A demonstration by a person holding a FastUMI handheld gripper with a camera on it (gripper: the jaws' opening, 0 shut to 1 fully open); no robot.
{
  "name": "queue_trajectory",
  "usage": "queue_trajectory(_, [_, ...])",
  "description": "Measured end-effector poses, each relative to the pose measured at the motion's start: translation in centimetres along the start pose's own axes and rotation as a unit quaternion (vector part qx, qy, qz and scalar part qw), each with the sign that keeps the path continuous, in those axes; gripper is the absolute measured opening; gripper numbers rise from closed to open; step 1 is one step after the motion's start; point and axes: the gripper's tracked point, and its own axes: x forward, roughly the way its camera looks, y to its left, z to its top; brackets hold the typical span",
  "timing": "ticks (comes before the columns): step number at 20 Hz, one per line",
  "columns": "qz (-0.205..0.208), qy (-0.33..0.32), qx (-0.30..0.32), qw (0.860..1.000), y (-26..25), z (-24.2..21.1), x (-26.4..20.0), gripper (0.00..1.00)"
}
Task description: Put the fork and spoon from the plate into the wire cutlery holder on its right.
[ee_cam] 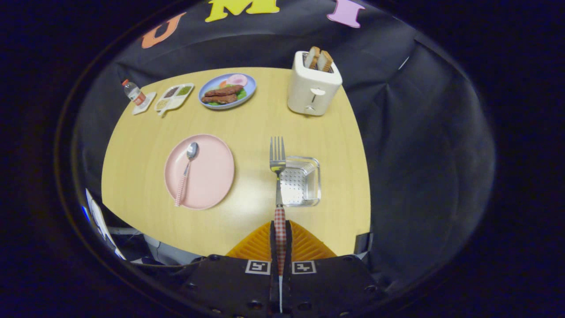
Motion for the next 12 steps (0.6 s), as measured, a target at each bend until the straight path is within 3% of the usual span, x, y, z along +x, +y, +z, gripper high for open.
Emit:
queue_trajectory(7, [0.052, 0.157, 0.014, 0.986, -2.4, -2.5, 1.8, 0.03])
queue_trajectory(12, [0.07, 0.222, 0.016, 0.972, -2.6, -1.6, 3.2, 0.03])
